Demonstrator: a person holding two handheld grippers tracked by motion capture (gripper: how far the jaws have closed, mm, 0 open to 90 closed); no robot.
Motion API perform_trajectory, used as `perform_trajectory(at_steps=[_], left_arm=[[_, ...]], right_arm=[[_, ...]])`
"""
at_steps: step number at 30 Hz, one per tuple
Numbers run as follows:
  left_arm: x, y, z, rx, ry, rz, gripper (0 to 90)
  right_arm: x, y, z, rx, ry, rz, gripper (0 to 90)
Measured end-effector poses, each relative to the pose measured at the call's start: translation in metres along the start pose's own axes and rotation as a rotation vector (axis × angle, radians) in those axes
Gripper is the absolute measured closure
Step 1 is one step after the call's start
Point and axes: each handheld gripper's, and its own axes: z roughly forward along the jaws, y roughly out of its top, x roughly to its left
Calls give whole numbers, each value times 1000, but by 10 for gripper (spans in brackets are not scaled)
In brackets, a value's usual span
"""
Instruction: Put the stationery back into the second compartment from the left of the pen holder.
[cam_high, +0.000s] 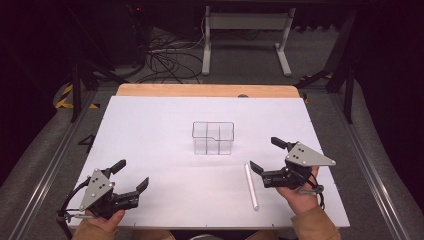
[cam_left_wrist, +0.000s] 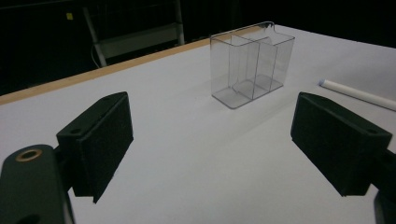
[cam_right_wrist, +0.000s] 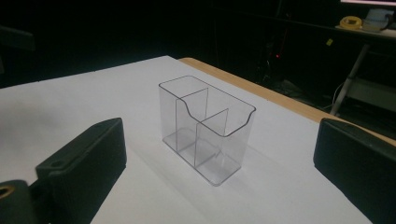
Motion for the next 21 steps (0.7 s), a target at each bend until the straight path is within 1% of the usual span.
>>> perform_trajectory(at_steps=[1, 2, 3, 4, 5, 6, 7, 9, 11, 13, 14, 15, 17, 18, 19, 20, 21], left_arm=[[0, 0, 0, 0, 0, 1, 138], [0, 0, 0, 0, -1, 1, 138], [0, 0, 0, -4, 0, -4, 138], [0, 0, 0, -1, -1, -1, 138], [0, 0, 0, -1, 1, -3, 138], [0, 0, 0, -1, 1, -3, 138], [0, 0, 0, -1, 0, -5, 138], [0, 0, 0, -1, -2, -2, 138], [0, 0, 0, -2, -2, -5, 139], [0, 0, 0, -1, -1, -5, 139], [0, 0, 0, -1, -1, -5, 139], [0, 0, 1, 0, -1, -4, 139], [0, 0, 0, 1, 0, -3, 139], [0, 0, 0, 0, 0, -4, 139], [0, 0, 0, 0, 0, -1, 139], [0, 0, 0, -1, 0, -5, 140], [0, 0, 0, -2, 0, -6, 140]], right_arm=[[0, 0, 1, 0, -6, 20, 29], [-1, 1, 2, -1, -24, 42, 28], [-1, 2, 4, 8, -35, 77, 25], [-2, 3, 5, 19, -39, 102, 26], [-2, 4, 6, 34, -34, 117, 25], [-2, 4, 6, 34, -34, 117, 25], [-4, 6, 7, 71, -15, 136, 25], [-5, 9, 8, 101, 1, 150, 27], [-7, 12, 9, 118, 28, 141, 33], [-6, 14, 10, 127, 12, 121, 58], [-6, 14, 10, 127, 12, 121, 58], [-5, 16, 11, 138, 2, 108, 64], [-4, 17, 12, 141, -1, 102, 64], [-3, 18, 14, 149, -6, 88, 69], [-3, 18, 14, 149, -6, 88, 69], [-1, 20, 14, 161, -9, 68, 111], [-1, 20, 14, 162, -9, 59, 131]])
